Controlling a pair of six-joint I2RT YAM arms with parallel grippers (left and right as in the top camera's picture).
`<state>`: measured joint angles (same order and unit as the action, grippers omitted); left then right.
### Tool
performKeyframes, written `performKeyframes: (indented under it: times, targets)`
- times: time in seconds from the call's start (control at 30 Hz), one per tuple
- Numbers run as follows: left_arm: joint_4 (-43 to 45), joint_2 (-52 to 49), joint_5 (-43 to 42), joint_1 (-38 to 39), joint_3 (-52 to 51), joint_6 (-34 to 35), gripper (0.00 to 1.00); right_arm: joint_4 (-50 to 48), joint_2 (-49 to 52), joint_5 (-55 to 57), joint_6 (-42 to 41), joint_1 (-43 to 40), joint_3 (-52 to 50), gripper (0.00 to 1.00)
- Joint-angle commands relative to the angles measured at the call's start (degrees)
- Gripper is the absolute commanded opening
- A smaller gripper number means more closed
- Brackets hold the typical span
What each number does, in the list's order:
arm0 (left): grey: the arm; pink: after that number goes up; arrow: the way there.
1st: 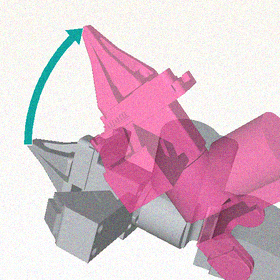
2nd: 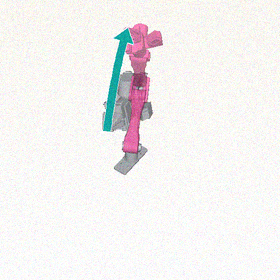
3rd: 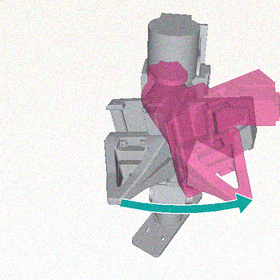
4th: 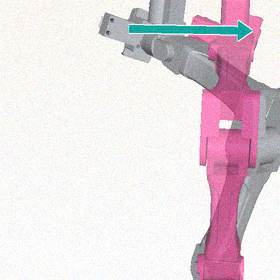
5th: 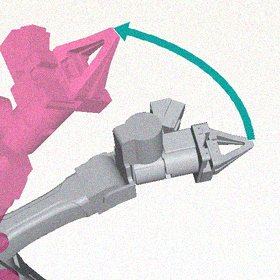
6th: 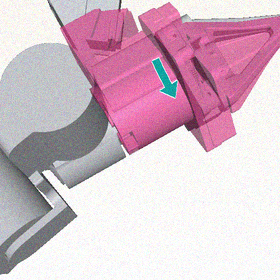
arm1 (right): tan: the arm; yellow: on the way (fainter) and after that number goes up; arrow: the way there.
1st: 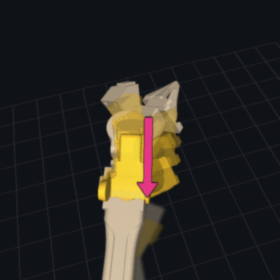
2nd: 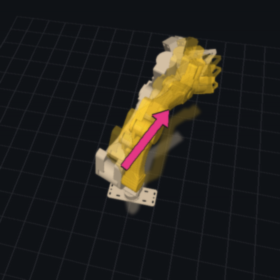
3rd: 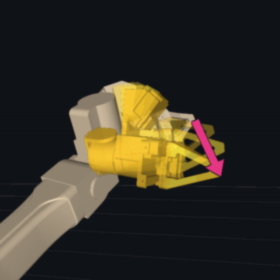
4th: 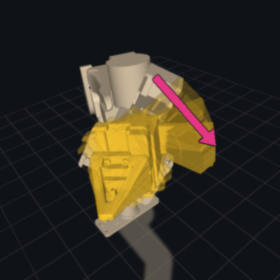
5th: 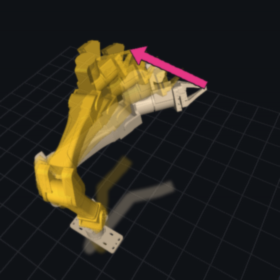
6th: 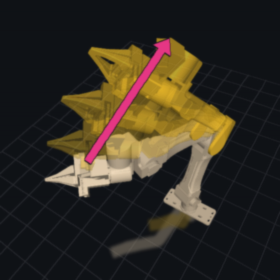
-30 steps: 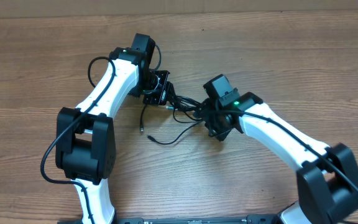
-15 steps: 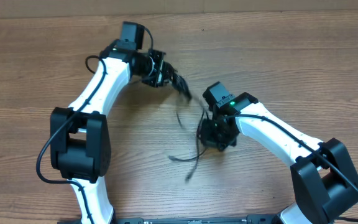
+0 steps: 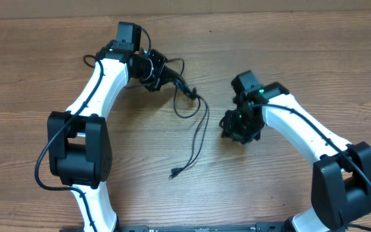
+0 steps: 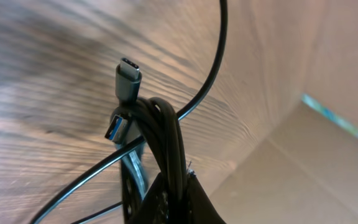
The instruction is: Untangle cables
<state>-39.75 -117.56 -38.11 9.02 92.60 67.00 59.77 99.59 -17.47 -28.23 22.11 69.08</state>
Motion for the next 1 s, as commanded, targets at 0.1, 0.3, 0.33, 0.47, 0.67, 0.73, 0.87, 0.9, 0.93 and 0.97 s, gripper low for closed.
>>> performKeyframes:
  times: [0.1,0.3,0.33,0.47,0.67,0.73,0.87,0.9,0.93,0.97]
  targets:
    - [-6.7,1.1,7.1,0.8,1.0,13.8,0.04,-0.6,-3.4,-18.8,-0.3,0.6,10.4,0.33]
    - [-9.5,1.1,6.8,2.7,1.0,26.9,0.04,-11.6,-3.7,-18.3,-18.5,4.8,10.0,0.79]
    - [-9.5,1.1,6.3,3.1,1.0,28.2,0.04,-12.8,-3.3,-17.2,-21.8,5.4,9.7,0.78]
    - [-9.5,1.1,6.2,4.7,1.0,29.4,0.04,-16.3,-1.3,-10.2,-34.6,7.8,9.1,0.63]
    - [-9.6,1.1,5.0,5.6,1.0,27.6,0.04,-19.5,1.4,6.5,-32.0,9.7,8.9,0.56]
    - [-9.6,1.1,5.0,5.6,1.0,26.0,0.04,-19.2,2.6,9.2,-26.2,9.7,8.9,0.54]
    - [-12.1,1.1,4.8,5.5,1.0,24.3,0.04,-17.2,4.7,15.7,-21.0,9.6,8.9,0.36]
    - [-13.0,1.1,4.8,5.5,1.0,24.3,0.04,-16.9,4.9,16.6,-20.9,9.5,8.9,0.31]
    - [-13.8,1.1,4.8,5.5,1.0,24.3,0.04,-16.8,5.2,16.8,-20.9,9.6,8.8,0.28]
    - [-14.3,1.1,4.7,5.4,1.0,24.3,0.04,-16.7,5.6,16.8,-20.9,9.6,8.6,0.27]
